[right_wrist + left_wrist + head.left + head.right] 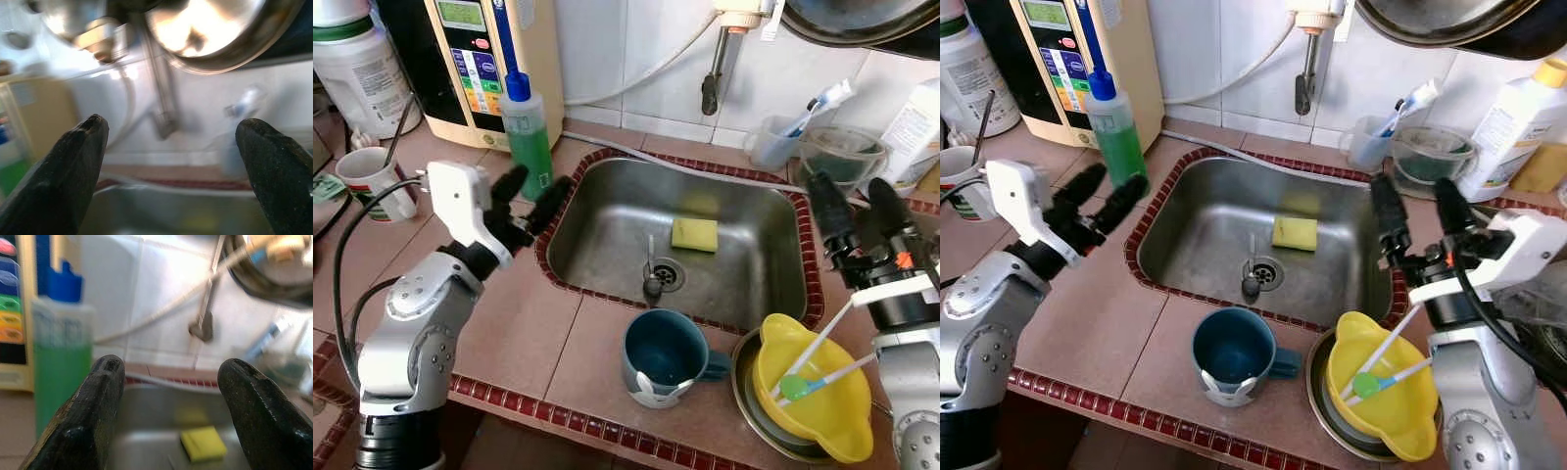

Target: Kitchen organization

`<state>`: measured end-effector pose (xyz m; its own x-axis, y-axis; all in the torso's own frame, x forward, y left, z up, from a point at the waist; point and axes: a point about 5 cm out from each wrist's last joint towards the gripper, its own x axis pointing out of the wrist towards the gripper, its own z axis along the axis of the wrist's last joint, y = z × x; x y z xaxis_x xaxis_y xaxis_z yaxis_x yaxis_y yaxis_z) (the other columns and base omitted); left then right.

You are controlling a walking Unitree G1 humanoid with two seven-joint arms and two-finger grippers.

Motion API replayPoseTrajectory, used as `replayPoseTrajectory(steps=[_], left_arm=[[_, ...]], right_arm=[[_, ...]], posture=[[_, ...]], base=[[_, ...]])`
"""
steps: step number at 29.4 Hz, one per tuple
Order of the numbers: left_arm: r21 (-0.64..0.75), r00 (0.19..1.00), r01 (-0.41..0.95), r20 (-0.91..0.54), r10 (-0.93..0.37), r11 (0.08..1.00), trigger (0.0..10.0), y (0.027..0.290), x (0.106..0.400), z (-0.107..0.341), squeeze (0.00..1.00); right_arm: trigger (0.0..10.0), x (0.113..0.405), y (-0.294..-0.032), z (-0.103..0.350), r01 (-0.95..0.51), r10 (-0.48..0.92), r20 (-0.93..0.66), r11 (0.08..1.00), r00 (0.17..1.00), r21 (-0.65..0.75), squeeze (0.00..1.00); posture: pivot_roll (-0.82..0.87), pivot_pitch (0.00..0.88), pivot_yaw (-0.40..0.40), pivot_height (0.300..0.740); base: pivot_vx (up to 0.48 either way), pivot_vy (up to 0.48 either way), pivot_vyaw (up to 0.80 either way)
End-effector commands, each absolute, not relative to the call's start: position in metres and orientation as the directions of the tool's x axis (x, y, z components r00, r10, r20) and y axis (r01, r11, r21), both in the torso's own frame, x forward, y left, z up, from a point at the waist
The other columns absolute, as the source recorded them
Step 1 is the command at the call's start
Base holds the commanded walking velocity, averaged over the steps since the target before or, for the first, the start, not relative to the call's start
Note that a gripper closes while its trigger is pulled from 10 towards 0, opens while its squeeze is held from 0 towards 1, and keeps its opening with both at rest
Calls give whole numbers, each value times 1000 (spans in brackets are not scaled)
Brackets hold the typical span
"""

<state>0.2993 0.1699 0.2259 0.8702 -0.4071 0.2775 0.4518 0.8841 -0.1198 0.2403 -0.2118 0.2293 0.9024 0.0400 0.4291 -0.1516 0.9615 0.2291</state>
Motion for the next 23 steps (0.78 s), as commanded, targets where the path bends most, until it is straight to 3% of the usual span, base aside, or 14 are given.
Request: replayPoseTrajectory(steps=[1, 12, 14, 23], left_arm=[[-154, 882, 427, 287, -373, 891, 10000, 171, 301, 227, 0], [-179, 904, 384, 271, -329, 906, 10000, 159, 306, 218, 0], [-179, 904, 390, 262, -339, 903, 10000, 156, 306, 214, 0], [-185, 906, 391, 248, -342, 902, 10000, 155, 303, 210, 0]], right_arm=[[10000, 243, -217, 231, -67, -28, 442, 978, 897, 198, 0], [10000, 257, -199, 231, -22, -48, 467, 990, 883, 143, 0], [10000, 259, -185, 225, -64, -5, 454, 989, 891, 136, 0], [10000, 259, -172, 219, -101, 27, 441, 984, 897, 145, 0]], posture=[[-11, 54, -17, 740], [2, 44, -24, 740], [8, 48, -26, 740], [12, 55, -29, 740]], base=[[0, 0, 0], [0, 0, 0], [0, 0, 0], [0, 0, 0]])
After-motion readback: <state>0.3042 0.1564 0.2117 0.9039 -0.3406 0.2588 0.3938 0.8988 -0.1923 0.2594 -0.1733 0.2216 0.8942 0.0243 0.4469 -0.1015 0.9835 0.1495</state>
